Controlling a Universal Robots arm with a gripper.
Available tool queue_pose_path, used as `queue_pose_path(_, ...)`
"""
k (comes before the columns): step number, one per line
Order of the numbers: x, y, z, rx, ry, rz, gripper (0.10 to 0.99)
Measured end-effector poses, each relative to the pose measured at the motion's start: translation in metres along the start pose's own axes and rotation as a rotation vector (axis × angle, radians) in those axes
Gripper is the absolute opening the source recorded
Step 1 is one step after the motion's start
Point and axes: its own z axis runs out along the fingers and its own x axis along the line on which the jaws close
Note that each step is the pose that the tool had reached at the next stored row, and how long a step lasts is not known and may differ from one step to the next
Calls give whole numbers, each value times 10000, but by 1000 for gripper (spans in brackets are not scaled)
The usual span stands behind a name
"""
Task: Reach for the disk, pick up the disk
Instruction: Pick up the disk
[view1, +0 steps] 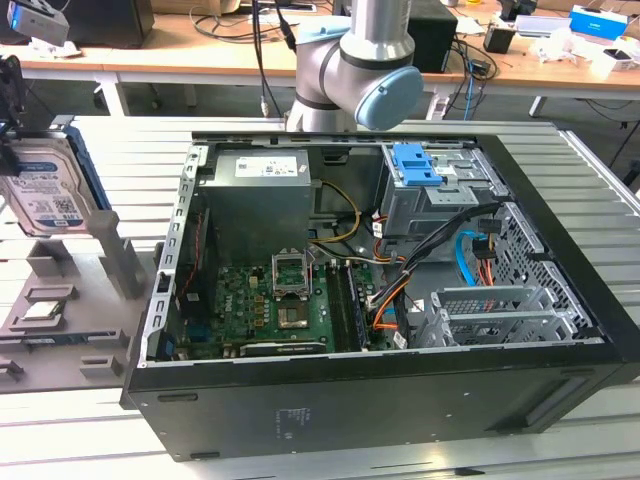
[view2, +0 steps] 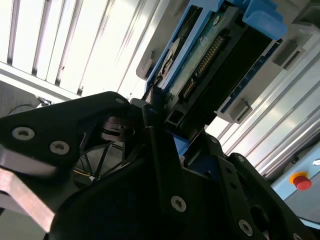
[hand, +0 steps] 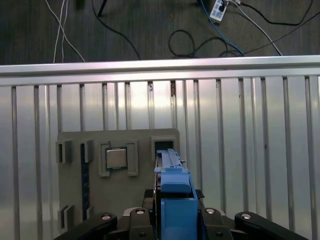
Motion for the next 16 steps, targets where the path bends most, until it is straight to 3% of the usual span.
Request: queue_pose_path(16, -3, -13, -297, 0, -1, 0, 369)
